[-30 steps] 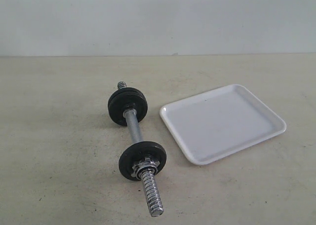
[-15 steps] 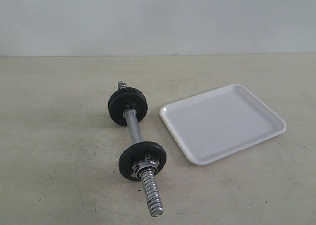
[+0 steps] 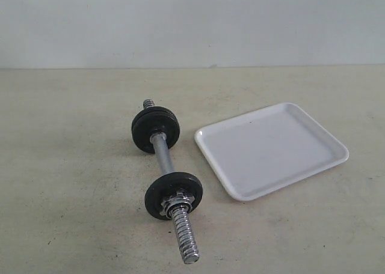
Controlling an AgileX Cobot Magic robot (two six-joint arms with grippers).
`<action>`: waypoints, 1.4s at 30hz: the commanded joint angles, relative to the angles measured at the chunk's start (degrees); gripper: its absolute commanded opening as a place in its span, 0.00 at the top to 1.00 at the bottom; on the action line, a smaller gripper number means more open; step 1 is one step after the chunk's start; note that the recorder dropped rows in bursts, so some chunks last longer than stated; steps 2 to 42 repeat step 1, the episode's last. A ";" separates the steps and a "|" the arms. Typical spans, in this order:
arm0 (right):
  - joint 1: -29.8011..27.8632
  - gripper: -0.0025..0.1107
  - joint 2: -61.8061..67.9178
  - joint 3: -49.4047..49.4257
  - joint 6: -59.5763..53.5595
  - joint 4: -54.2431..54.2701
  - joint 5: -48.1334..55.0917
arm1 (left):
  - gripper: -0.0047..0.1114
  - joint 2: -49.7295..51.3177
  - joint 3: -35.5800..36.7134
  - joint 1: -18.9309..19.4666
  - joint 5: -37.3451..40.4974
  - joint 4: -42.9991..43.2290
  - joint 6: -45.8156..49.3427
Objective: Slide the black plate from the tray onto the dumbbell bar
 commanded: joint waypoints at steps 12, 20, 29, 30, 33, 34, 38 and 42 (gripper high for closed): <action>-0.07 0.98 -0.27 -0.02 -0.24 -0.06 -0.76 | 0.92 -0.23 0.23 -0.20 -0.91 -0.59 0.07; -0.07 0.98 -0.27 -0.02 -0.24 -0.06 -0.76 | 0.92 -0.23 0.23 -0.20 -0.91 -0.59 0.07; -0.07 0.98 -0.27 -0.02 -0.24 -0.06 -0.76 | 0.92 -0.23 0.23 -0.20 -0.91 -0.59 0.07; -0.07 0.98 -0.27 -0.02 -0.24 -0.06 -0.76 | 0.92 -0.23 0.23 -0.20 -0.91 -0.59 0.07; -0.07 0.98 -0.27 -0.02 -0.24 -0.06 -0.76 | 0.92 -0.23 0.23 -0.20 -0.91 -0.59 0.07; -0.07 0.98 -0.27 -0.02 -0.24 -0.06 -0.76 | 0.92 -0.23 0.23 -0.20 -0.91 -0.59 0.07; -0.07 0.98 -0.27 -0.02 -0.24 -0.06 -0.76 | 0.92 -0.23 0.23 -0.20 -0.91 -0.59 0.07; -0.07 0.98 -0.27 -0.02 -0.24 -0.06 -0.76 | 0.92 -0.23 0.23 -0.20 -0.91 -0.59 0.07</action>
